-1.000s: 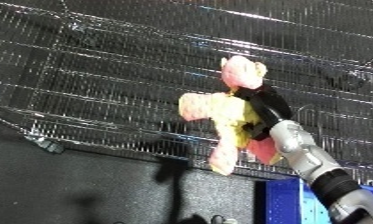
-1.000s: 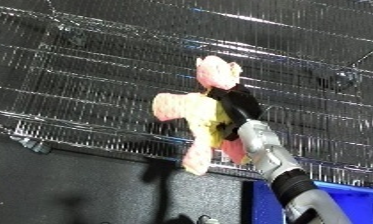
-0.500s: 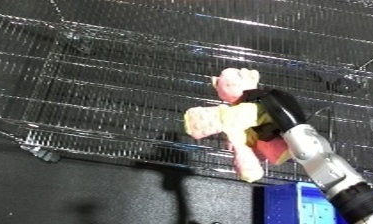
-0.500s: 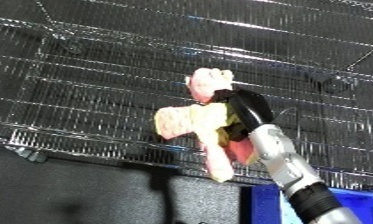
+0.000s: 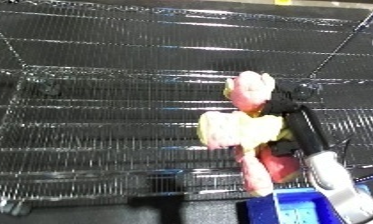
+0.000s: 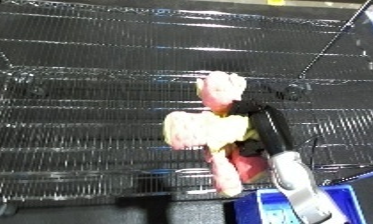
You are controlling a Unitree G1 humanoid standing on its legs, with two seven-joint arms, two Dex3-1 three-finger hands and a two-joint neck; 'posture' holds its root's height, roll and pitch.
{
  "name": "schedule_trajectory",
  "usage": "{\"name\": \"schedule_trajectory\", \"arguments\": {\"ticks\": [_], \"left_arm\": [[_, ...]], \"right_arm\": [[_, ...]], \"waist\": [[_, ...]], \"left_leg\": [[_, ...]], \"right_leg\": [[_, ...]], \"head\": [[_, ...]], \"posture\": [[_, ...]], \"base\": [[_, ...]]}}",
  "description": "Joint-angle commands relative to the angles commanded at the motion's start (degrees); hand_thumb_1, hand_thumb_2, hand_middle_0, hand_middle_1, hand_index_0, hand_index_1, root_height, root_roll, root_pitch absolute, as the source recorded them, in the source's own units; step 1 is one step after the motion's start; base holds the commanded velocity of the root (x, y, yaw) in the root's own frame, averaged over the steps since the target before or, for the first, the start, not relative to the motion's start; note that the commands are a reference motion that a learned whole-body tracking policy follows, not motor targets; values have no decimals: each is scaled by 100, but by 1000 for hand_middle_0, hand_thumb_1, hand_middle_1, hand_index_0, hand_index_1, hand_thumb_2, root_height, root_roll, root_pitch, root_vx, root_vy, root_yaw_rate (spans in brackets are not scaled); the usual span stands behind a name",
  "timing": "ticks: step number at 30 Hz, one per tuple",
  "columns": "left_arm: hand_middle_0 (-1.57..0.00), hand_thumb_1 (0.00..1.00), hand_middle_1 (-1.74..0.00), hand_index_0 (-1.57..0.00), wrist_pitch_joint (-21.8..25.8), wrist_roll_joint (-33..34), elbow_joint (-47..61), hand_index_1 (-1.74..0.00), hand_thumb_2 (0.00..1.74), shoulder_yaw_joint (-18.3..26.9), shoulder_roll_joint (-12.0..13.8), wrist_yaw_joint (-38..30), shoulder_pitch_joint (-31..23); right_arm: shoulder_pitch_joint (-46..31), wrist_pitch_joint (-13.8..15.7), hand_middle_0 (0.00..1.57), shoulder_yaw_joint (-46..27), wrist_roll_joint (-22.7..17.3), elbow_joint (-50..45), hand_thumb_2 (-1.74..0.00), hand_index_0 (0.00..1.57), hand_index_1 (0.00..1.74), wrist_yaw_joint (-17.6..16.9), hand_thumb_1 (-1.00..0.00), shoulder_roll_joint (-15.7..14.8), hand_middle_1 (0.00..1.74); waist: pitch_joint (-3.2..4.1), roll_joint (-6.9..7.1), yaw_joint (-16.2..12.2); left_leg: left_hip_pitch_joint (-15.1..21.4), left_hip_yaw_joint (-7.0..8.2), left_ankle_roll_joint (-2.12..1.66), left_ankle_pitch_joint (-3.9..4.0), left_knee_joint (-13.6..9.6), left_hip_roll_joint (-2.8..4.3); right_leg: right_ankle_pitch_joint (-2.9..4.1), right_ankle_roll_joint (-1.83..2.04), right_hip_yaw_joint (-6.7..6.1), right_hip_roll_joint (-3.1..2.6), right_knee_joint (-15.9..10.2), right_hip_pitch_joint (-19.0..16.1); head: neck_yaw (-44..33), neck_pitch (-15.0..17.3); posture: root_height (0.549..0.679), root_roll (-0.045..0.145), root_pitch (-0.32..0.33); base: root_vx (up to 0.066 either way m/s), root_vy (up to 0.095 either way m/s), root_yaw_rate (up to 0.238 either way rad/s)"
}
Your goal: Pick up the object and place it into the box
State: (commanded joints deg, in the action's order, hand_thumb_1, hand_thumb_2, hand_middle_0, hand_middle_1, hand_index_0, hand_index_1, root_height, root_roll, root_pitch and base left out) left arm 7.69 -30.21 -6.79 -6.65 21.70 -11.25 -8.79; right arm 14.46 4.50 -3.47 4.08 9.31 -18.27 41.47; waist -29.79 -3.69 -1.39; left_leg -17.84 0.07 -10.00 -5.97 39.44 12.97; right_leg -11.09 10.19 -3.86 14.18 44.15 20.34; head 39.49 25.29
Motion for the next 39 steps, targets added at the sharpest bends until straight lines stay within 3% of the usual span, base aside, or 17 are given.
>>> {"name": "schedule_trajectory", "arguments": {"ticks": [9,19,28,34,39], "left_arm": [[-1570,1000,-1740,-1570,-42,51,83,-1740,1740,6,-50,31,70],[-1570,1000,-1740,-1570,-56,122,-40,-1740,1740,-1,-117,35,82],[-1570,1000,-1740,-1570,36,94,-162,-1740,1740,-23,-134,47,102],[-1570,1000,-1740,-1570,99,47,-260,-1740,1740,-79,-114,79,143],[-1570,1000,-1740,-1570,160,7,-309,-1740,1740,-95,-79,105,147]], "right_arm": [[-993,193,1570,-1140,-252,-370,-1740,1570,1740,-361,-1000,-462,1740],[-1763,349,1570,-2052,-531,-222,-1740,1570,1740,-750,-1000,-832,1740],[-2045,627,1570,-2750,-1387,679,-1740,1570,1740,-1064,-1000,-1045,1740],[-1997,840,1570,-3019,-2072,1459,-1740,1570,1740,-1088,-1000,-1000,1740],[-1806,1078,1178,-3265,-2816,2105,-1305,1178,1305,-1075,-750,-962,1305]], "waist": [[31,-47,-328],[127,-53,-716],[199,-94,-1060],[257,-119,-1182],[301,-135,-1226]], "left_leg": [[182,108,1,-84,17,38],[371,264,-7,-197,56,95],[484,401,-42,-264,108,126],[515,454,-75,-265,86,140],[533,472,-108,-232,25,144]], "right_leg": [[4,0,-74,6,-119,-170],[14,-17,-178,-21,-250,-314],[62,-53,-284,-50,-353,-389],[110,-74,-304,-70,-451,-432],[147,-79,-298,-91,-530,-465]], "head": [[677,-96],[1286,154],[1721,394],[1840,488],[1827,545]], "posture": [[613,51,-233],[617,60,-241],[622,74,-243],[626,80,-240],[629,83,-236]], "base": [[2,-6,-67],[12,-6,-116],[5,-5,-129],[-1,-9,-66],[-9,-16,-31]]}}
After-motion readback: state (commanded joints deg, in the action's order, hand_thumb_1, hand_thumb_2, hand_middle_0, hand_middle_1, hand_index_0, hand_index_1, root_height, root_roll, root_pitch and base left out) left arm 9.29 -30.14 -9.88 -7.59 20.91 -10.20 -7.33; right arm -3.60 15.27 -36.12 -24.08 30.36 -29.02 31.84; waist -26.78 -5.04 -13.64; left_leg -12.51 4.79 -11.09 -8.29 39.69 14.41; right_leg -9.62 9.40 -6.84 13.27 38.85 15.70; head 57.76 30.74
